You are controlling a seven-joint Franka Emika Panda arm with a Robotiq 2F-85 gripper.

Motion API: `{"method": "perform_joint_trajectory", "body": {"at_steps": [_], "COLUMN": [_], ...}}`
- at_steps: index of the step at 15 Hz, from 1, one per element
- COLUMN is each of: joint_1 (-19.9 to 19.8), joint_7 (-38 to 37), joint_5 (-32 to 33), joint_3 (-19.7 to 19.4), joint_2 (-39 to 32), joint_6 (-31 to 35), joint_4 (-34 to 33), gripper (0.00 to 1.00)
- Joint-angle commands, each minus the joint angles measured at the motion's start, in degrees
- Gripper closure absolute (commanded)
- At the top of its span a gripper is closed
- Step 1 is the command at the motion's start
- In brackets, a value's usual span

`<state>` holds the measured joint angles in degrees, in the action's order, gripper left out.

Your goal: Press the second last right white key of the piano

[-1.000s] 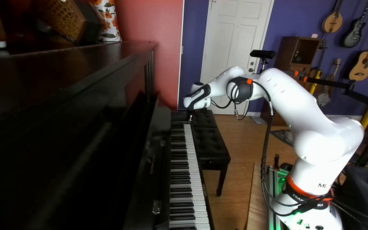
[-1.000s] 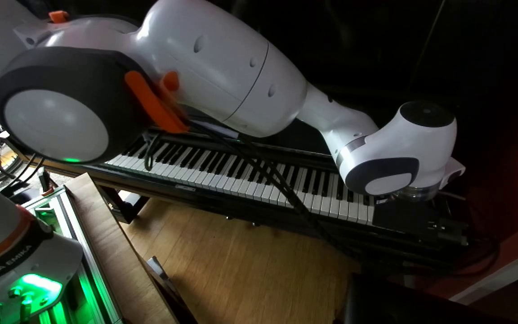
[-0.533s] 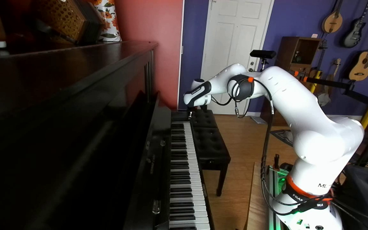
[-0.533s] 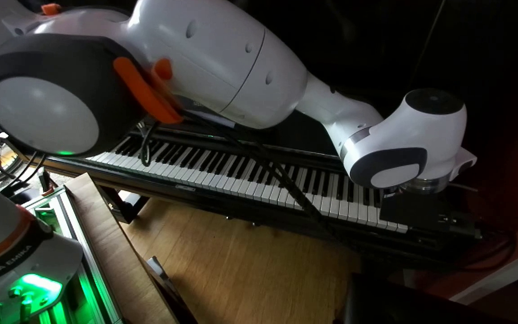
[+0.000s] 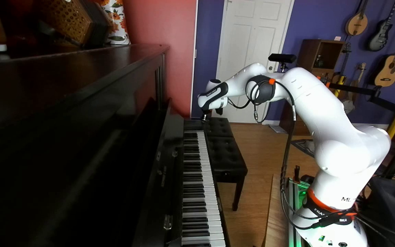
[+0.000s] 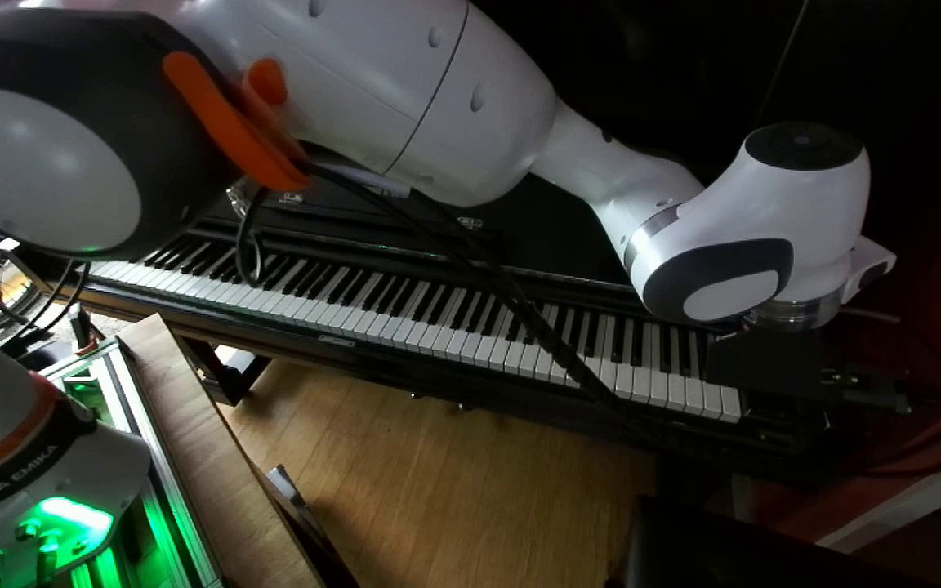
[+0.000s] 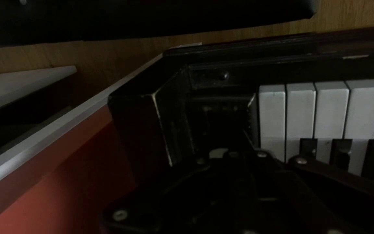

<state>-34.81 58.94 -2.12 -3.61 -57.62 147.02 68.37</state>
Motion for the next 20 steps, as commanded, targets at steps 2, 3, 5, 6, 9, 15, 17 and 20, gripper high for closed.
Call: {"method": "perform_joint_trajectory", "body": {"at_steps": [2, 3, 5, 6, 9, 15, 17, 20], "joint_1": [-0.1, -0.1, -0.1, -0.1, 0.1, 0.2, 0.4, 0.9], "joint_7": [0.8, 0.8, 0.7, 0.8, 0.5, 0.6, 0.7, 0.3], "joint_5": [0.3, 0.3, 0.3, 0.3, 0.4, 0.0, 0.1, 0.2], "joint_3": [-0.2, -0.2, -0.2, -0.1, -0.4, 0.1, 0.3, 0.2], "joint_2": [3.4, 3.9, 4.9, 5.4, 7.1, 11.4, 13.4, 16.5], "joint_6": [2.5, 2.8, 3.7, 4.3, 5.9, 7.6, 8.4, 9.4], "joint_4": [5.2, 5.7, 6.9, 7.7, 9.7, 14.8, 17.1, 20.8], "gripper": [1.0, 1.0, 1.0, 1.0, 1.0, 0.44, 0.29, 0.07]}}
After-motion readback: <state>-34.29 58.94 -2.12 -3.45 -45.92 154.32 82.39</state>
